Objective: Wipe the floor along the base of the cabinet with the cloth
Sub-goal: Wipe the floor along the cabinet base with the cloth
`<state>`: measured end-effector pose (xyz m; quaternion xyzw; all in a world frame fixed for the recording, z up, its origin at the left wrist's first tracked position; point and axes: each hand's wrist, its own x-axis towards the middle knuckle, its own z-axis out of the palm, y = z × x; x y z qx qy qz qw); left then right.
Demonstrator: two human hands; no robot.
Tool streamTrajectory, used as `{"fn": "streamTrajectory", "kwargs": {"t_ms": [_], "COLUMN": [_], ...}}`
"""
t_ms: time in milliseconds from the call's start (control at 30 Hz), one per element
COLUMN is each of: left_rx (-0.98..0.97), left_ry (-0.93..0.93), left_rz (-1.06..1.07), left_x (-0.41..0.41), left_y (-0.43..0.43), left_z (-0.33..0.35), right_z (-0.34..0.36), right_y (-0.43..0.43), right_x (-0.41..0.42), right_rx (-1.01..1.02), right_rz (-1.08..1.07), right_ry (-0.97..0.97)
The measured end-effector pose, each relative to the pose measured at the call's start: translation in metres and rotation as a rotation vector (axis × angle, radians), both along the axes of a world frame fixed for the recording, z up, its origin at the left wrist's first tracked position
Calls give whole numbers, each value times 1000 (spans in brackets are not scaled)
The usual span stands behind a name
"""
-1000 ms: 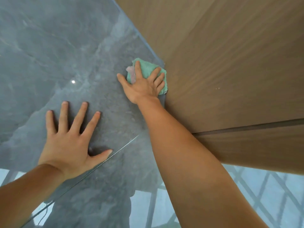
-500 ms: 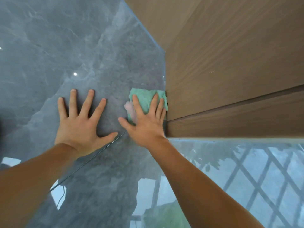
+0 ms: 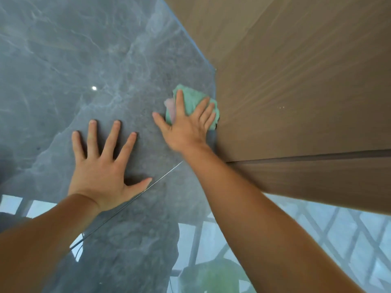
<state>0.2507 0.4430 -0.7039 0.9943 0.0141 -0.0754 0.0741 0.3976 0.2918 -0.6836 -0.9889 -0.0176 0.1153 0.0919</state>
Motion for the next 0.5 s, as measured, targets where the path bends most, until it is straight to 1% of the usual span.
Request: {"fn": "streamTrajectory", "kwargs": {"t_ms": [100, 167, 333, 400, 500], "left_rx": [6, 15, 26, 37, 47], "left_ry": [-46, -65, -114, -118, -107], "left_rz": [-9, -10, -9, -13, 0], "left_x": [-1, -2, -1, -1, -3], "left_y": [1, 1, 1, 1, 0], "left_z": [-4, -6, -8, -7, -4], "right_z": [0, -2, -15, -16, -13], "right_y": [16, 27, 42, 42, 44], "right_x": [70, 101, 106, 110, 118], "right_rx": [-29, -50, -80, -80, -86], "right_rz": [13, -17, -81, -84, -91], "right_ry": [24, 44, -77, -51, 47]}}
